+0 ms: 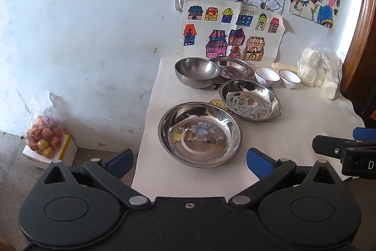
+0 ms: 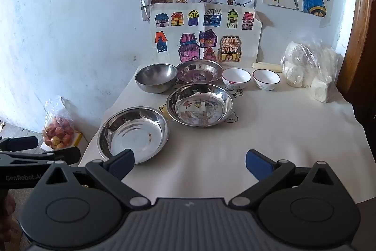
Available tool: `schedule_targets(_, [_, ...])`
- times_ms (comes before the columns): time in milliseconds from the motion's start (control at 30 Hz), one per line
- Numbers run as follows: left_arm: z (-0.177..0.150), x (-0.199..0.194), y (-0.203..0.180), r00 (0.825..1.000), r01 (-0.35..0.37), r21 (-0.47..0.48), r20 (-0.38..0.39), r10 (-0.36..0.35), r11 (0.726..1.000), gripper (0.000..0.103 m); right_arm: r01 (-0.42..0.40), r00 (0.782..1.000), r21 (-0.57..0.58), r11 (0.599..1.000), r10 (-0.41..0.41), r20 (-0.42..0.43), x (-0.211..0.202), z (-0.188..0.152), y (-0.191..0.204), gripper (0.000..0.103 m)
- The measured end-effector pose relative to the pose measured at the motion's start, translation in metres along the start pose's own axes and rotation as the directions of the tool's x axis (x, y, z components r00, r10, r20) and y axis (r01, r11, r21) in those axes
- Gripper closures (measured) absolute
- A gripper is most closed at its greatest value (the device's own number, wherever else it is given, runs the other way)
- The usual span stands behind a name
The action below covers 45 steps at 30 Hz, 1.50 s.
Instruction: Organize plates and bowls
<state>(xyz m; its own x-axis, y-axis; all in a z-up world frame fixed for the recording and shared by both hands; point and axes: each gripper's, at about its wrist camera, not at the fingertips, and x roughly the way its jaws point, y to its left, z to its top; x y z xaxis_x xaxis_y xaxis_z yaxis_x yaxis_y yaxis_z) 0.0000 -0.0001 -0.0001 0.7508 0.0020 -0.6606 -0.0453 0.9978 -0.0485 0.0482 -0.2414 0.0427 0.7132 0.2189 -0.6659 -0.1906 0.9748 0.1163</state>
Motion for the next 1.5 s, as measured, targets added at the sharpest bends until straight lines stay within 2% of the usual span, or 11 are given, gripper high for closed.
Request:
schedule_targets(433, [0.004,0.000,-0.010,1.000,0.002,-0.001,-0.018,-0.002,1.000,0.001,-0.003,1.000,0.007,1.000,0.003,-0.004,-0.001,0.002,-0.003,0.000])
schedule_targets(1500, [-0.008,0.007,-0.003,1.000,0.004,-0.013,-0.024,-0.005,1.000,0.001,0.008,1.000,0.013,1.000,-0.008,0.000,0.000,0.002,-0.004,0.000])
